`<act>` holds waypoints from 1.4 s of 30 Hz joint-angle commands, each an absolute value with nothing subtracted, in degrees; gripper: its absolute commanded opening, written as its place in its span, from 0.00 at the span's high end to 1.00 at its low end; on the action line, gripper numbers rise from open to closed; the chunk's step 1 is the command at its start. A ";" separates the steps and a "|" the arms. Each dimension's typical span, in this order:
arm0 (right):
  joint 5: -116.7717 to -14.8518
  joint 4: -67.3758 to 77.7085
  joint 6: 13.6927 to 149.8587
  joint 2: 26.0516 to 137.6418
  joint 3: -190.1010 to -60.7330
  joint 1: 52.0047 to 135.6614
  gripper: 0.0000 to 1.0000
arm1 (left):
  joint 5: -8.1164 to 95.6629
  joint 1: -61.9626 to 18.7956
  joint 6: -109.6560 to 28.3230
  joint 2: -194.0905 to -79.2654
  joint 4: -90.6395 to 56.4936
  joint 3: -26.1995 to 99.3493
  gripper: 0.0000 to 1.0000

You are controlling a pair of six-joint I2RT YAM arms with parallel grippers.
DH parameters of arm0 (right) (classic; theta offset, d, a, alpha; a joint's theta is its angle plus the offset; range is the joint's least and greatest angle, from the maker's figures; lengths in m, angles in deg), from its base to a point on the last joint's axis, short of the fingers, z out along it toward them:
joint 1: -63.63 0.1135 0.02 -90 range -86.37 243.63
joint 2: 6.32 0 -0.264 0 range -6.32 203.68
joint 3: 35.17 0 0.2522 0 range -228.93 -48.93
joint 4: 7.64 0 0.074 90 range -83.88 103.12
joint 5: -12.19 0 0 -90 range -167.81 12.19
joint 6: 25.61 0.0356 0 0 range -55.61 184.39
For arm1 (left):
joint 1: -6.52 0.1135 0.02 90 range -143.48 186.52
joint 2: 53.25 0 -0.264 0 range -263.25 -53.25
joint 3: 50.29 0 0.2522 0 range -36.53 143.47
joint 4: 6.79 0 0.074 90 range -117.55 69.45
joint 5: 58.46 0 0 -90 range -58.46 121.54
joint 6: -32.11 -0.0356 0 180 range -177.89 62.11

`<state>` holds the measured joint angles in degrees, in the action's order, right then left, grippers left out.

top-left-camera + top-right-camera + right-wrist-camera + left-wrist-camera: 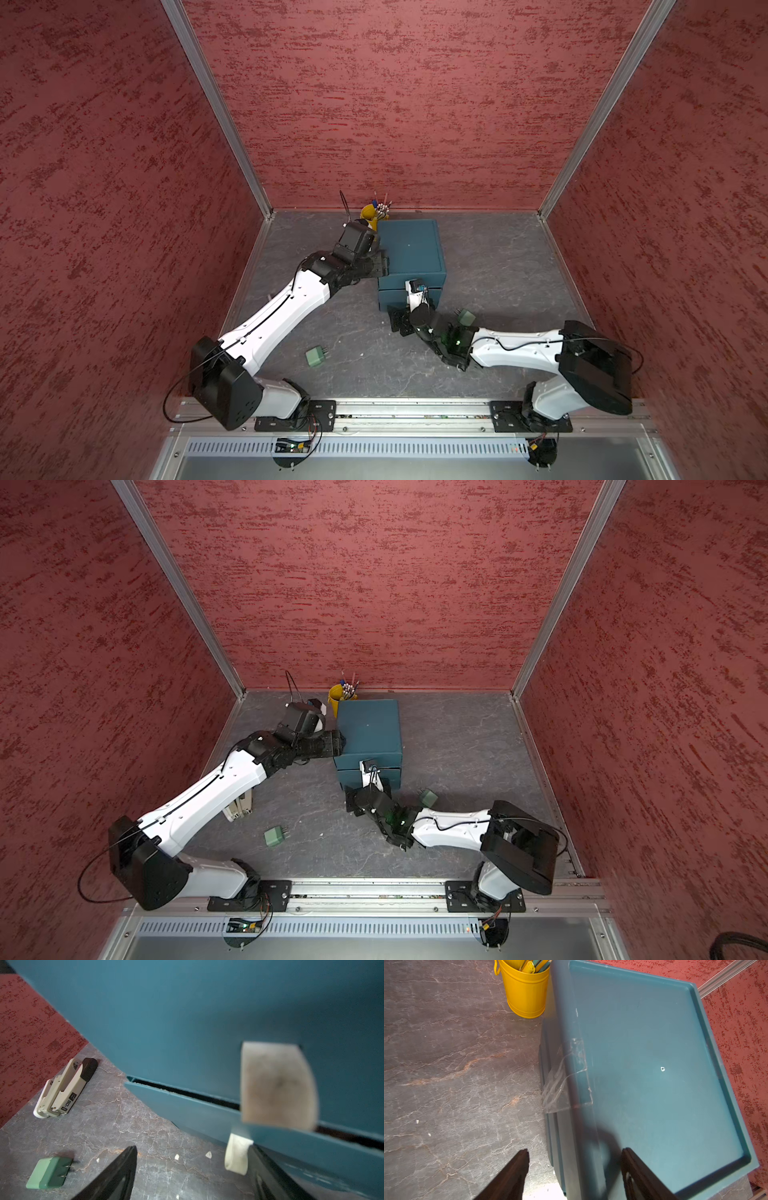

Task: Place the plugs into the drawer by color
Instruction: Close the drawer in the storage box, then open the drawer in the storage box.

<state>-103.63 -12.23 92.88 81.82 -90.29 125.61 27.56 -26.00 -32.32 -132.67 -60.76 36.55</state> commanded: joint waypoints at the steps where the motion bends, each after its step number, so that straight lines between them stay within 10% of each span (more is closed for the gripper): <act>1: -103.83 -16.90 91.55 83.18 -92.30 124.86 0.14 | 26.68 -26.51 -33.81 -132.39 -64.50 34.76 0.28; 15: -105.01 -12.10 93.90 77.53 -89.15 124.96 0.15 | 26.62 -26.62 -33.75 -131.65 -63.97 34.83 0.28; 26: -96.53 -8.88 121.32 56.44 -69.66 121.53 0.30 | 27.33 -26.34 -32.57 -131.03 -61.70 34.83 0.27; 42: -84.50 -69.73 129.62 98.82 -64.56 117.51 0.54 | 27.31 -26.16 -32.99 -131.48 -62.95 35.83 0.28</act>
